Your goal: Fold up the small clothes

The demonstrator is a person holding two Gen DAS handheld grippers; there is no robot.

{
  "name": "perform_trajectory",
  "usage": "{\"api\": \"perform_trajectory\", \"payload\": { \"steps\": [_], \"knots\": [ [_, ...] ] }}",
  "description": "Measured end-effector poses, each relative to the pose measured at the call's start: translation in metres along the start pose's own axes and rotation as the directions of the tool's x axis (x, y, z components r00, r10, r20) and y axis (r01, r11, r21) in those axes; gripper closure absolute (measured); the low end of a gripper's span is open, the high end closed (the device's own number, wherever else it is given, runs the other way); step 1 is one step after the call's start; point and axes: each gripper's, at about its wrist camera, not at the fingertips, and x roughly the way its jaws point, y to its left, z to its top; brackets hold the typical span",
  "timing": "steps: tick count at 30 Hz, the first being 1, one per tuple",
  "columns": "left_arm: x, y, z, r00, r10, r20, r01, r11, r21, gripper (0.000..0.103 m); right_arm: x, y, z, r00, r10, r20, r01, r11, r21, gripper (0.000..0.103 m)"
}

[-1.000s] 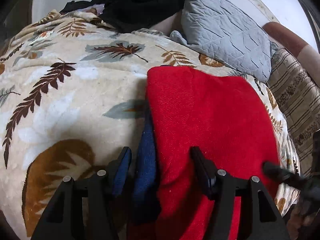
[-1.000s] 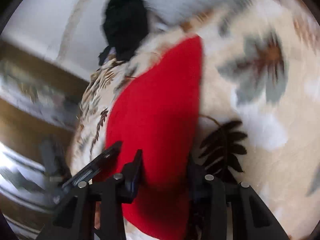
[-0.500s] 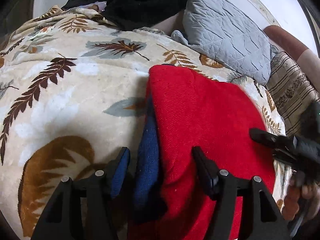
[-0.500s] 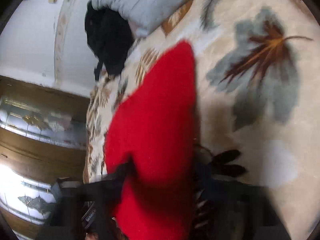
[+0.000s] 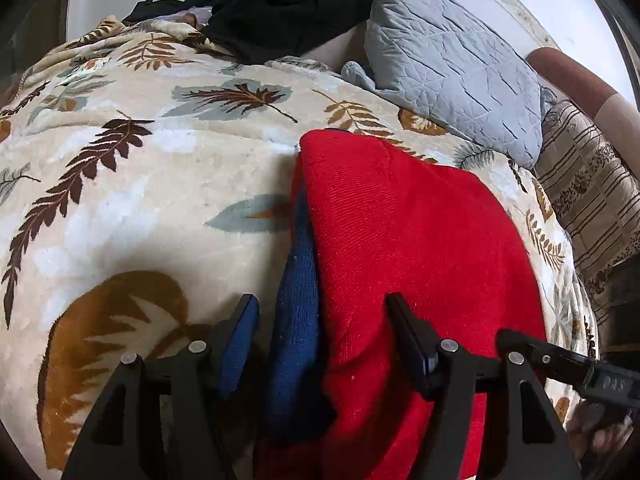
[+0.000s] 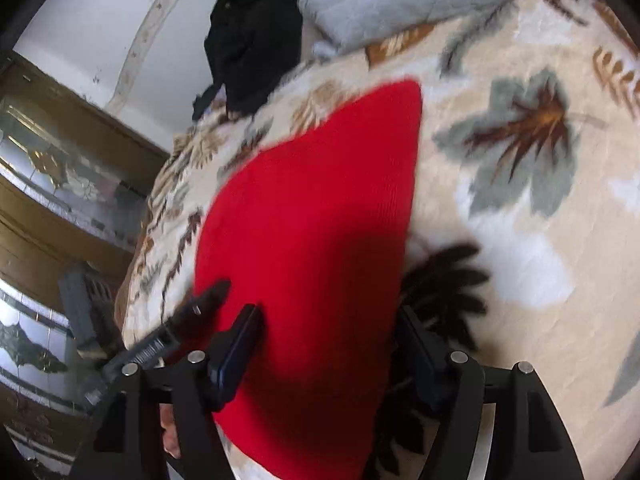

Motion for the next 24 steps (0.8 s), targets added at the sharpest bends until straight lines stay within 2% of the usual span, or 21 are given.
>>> {"api": "perform_trajectory", "payload": {
  "steps": [2, 3, 4, 6, 7, 9, 10, 13, 16, 19, 20, 21, 22, 24],
  "knots": [
    [-0.001, 0.001, 0.000, 1.000, 0.006, 0.002, -0.006, 1.000, -0.001, 0.035, -0.011, 0.031, -0.004, 0.993, -0.103, 0.052, 0.110, 0.982, -0.154, 0.060],
    [0.000, 0.001, 0.000, 1.000, 0.008, 0.001, -0.008, 1.000, -0.003, 0.035, -0.016, 0.042, -0.006, 0.988, -0.138, 0.075, 0.151, 0.966, -0.212, 0.060],
    [0.000, 0.001, 0.000, 1.000, 0.004, -0.001, -0.004, 1.000, -0.004, 0.035, -0.016, 0.050, -0.009, 0.982, -0.163, 0.091, 0.181, 0.952, -0.248, 0.060],
    [0.001, 0.001, -0.001, 1.000, -0.003, -0.002, 0.003, 1.000, -0.003, 0.035, -0.006, 0.040, -0.008, 0.980, -0.191, 0.054, 0.198, 0.954, -0.225, 0.057],
    [0.001, 0.001, -0.001, 1.000, -0.001, 0.003, 0.001, 1.000, 0.000, 0.035, -0.004, 0.024, -0.007, 0.988, -0.152, 0.040, 0.157, 0.976, -0.148, 0.053],
    [0.000, 0.000, -0.001, 1.000, 0.007, 0.006, -0.007, 1.000, 0.005, 0.035, -0.010, 0.013, -0.004, 0.996, -0.078, 0.042, 0.081, 0.994, -0.073, 0.039],
    [0.000, -0.001, -0.001, 1.000, 0.008, 0.005, -0.008, 1.000, 0.004, 0.035, -0.012, 0.010, -0.003, 0.998, -0.049, 0.037, 0.051, 0.997, -0.057, 0.036],
    [0.000, -0.001, -0.001, 1.000, 0.007, 0.005, -0.007, 1.000, 0.004, 0.035, -0.020, 0.000, 0.007, 0.998, 0.031, 0.049, -0.031, 1.000, 0.005, 0.034],
    [0.000, -0.001, -0.001, 1.000, 0.007, 0.004, -0.007, 1.000, 0.001, 0.035, -0.016, -0.017, 0.026, 0.992, 0.079, 0.097, -0.091, 0.988, 0.123, 0.030],
    [0.000, -0.002, -0.001, 1.000, 0.008, 0.004, -0.008, 1.000, 0.003, 0.035, 0.011, -0.033, 0.043, 0.993, 0.116, 0.034, -0.121, 0.970, 0.210, 0.030],
    [0.000, -0.001, 0.000, 1.000, 0.006, 0.003, -0.006, 1.000, 0.003, 0.035, 0.019, -0.033, 0.046, 0.992, 0.126, 0.006, -0.124, 0.969, 0.215, 0.042],
    [0.000, -0.001, 0.000, 1.000, 0.007, 0.005, -0.007, 1.000, 0.000, 0.035, 0.019, -0.026, 0.048, 0.996, 0.086, 0.004, -0.086, 0.981, 0.174, 0.056],
    [0.000, -0.001, 0.000, 1.000, 0.005, 0.002, -0.005, 1.000, -0.001, 0.035, 0.009, -0.002, 0.046, 0.999, 0.009, 0.035, -0.011, 0.999, 0.049, 0.059],
    [0.000, 0.000, 0.000, 1.000, 0.002, -0.003, -0.002, 1.000, -0.003, 0.035, 0.001, 0.027, 0.038, 0.993, -0.077, 0.093, 0.086, 0.992, -0.094, 0.060]
  ]
}}
